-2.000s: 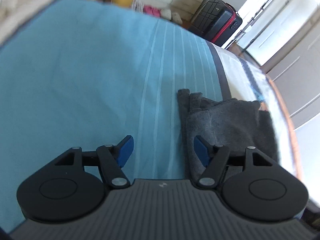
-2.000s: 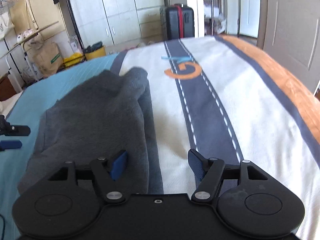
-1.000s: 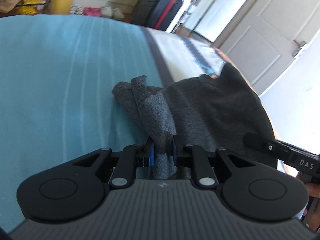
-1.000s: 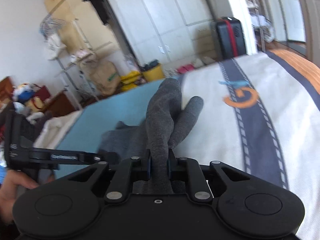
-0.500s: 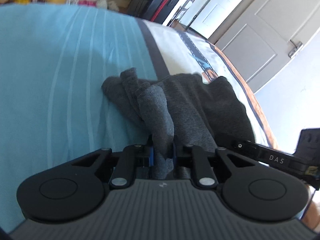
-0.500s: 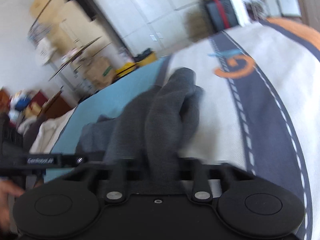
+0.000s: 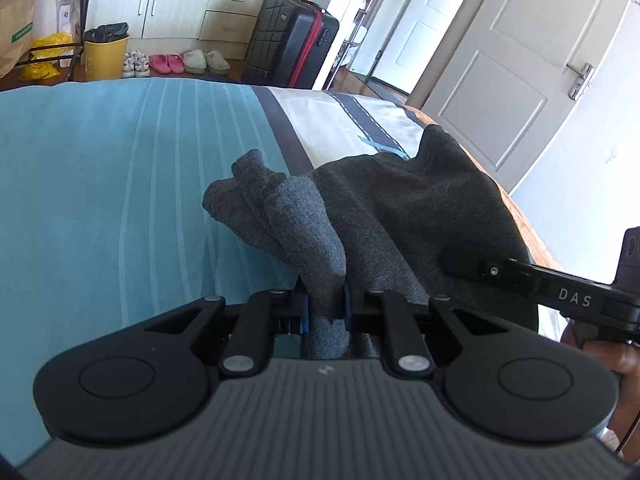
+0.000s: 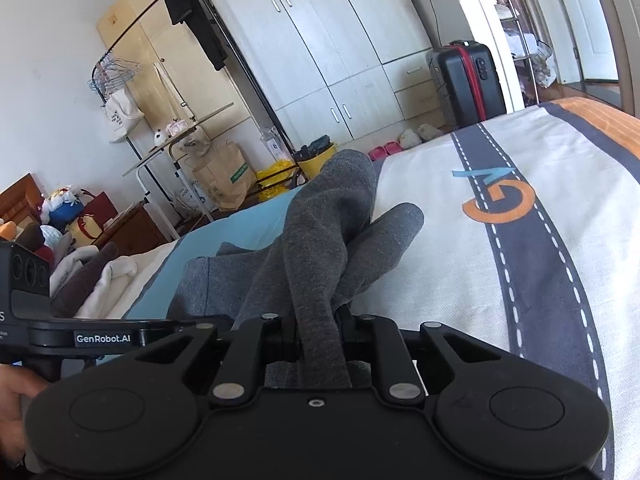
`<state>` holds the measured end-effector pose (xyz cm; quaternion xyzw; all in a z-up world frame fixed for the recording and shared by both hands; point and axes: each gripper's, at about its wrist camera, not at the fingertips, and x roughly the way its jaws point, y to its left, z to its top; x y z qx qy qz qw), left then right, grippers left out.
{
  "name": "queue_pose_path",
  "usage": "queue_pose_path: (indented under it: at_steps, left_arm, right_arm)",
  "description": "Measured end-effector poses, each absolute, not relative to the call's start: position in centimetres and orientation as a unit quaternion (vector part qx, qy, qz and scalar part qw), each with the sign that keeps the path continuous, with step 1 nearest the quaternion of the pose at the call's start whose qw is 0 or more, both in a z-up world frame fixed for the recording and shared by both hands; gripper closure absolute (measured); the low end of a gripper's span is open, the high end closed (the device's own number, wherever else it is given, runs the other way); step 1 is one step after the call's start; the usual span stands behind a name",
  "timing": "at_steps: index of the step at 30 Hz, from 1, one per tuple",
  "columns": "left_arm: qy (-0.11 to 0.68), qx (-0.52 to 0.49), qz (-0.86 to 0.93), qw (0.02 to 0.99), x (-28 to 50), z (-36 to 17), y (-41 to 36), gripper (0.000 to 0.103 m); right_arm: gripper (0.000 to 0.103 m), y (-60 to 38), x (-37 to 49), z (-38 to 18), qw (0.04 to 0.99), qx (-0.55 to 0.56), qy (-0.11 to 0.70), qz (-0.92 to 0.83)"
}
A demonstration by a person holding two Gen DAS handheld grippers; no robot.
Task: Fold clothes
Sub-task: 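Lift the bundle with both grippers and carry it to the clothes stack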
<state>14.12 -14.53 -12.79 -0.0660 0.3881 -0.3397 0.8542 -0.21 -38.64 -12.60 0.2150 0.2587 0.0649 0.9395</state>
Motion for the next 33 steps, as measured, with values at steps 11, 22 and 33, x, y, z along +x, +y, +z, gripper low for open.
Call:
queue_pose_path:
  at_steps: [11, 22, 33]
  left_arm:
    - [0.328, -0.053, -0.311, 0.89, 8.1, -6.9, -12.0, 0.089]
    - [0.191, -0.088, -0.228, 0.95, -0.4, 0.3, -3.7, 0.089]
    - [0.125, -0.145, -0.137, 0.972, -0.1, 4.3, 9.2, 0.089]
  right_arm:
    - [0.085, -36.4, -3.4, -8.2, 0.953, 0.189, 0.225, 0.075]
    - [0.085, -30.2, -3.3, 2.1, 0.961, 0.146, 0.19, 0.141]
    - [0.086, -18.2, 4.2, 7.4, 0.946, 0.085, 0.177, 0.259]
